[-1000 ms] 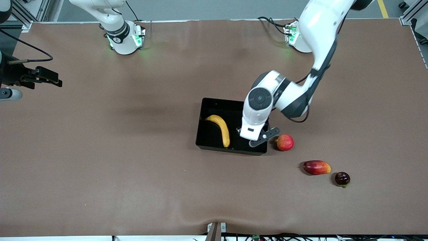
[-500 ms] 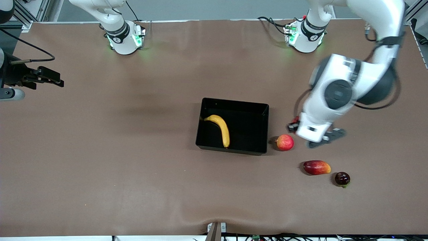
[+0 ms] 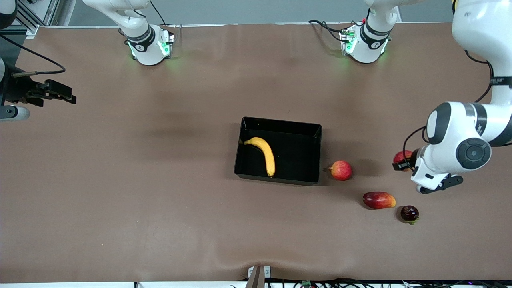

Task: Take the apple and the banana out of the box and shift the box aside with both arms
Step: 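Carry the apple out of the tray with the left gripper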

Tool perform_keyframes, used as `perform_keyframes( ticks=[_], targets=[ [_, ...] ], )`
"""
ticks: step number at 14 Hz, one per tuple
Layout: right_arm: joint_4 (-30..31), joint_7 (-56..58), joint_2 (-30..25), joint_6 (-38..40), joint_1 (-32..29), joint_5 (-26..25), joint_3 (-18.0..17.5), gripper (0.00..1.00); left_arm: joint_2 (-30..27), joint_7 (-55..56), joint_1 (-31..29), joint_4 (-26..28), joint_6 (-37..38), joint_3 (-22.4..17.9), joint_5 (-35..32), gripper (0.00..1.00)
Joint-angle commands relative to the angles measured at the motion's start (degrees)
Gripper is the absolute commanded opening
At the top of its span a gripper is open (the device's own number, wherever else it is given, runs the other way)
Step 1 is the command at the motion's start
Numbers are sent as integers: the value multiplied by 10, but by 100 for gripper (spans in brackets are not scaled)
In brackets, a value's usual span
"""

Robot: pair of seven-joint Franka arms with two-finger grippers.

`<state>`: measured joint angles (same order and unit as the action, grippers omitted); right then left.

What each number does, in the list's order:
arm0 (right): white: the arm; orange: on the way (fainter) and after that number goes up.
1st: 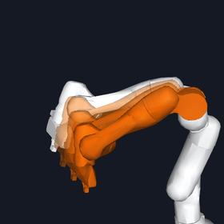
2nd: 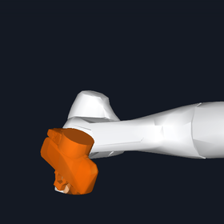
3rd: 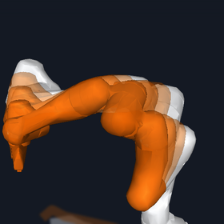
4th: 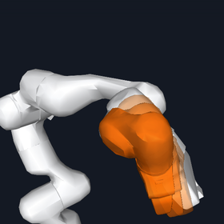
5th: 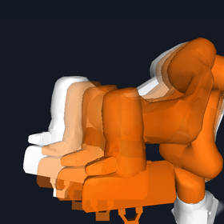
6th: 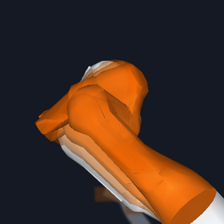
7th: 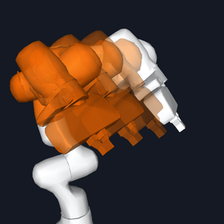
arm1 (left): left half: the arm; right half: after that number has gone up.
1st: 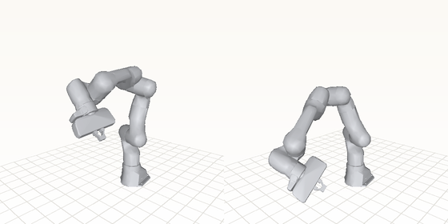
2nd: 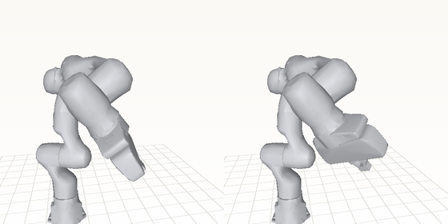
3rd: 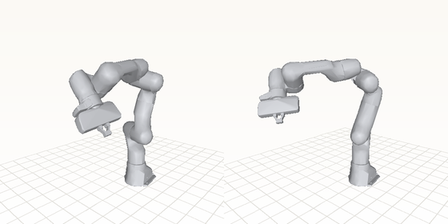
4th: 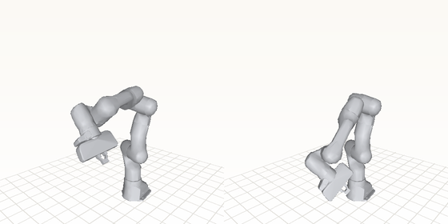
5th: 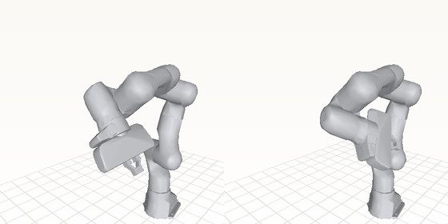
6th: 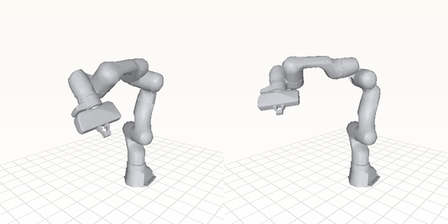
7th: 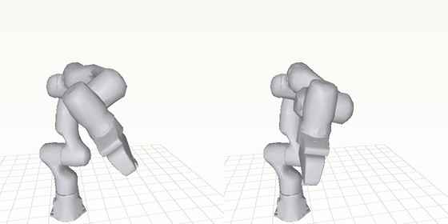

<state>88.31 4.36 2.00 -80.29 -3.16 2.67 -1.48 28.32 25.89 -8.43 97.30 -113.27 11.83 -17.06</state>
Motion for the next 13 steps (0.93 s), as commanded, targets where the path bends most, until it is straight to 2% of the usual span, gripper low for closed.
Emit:
perform_keyframes(
  ticks=[1,3,6,7,8,9,10,11,13],
  targets=[
    [2,0,-2,6,-1,6,2,100,14,-4,-38,38,-82,7,-51,0],
    [2,3,-3,22,-3,6,2,100,37,-23,-55,43,-134,7,-51,0],
    [2,6,-3,21,-5,6,3,100,65,-39,-73,44,-172,7,-52,0],
    [2,6,-2,20,-4,6,3,100,71,-39,-73,44,-179,7,-52,8],
    [2,6,-2,21,-4,6,3,100,74,-39,-74,44,-180,7,-52,25],
    [2,6,-2,21,-4,6,2,100,76,-38,-72,44,-180,7,-52,53],
    [0,9,0,18,-8,7,2,100,75,-39,-72,44,-180,8,-52,89],
    [-2,9,8,15,-6,7,2,100,71,-39,-71,45,-180,8,-51,100],
    [-3,7,15,-1,3,30,2,100,50,-36,-68,47,-171,9,-50,100]
  ],
)
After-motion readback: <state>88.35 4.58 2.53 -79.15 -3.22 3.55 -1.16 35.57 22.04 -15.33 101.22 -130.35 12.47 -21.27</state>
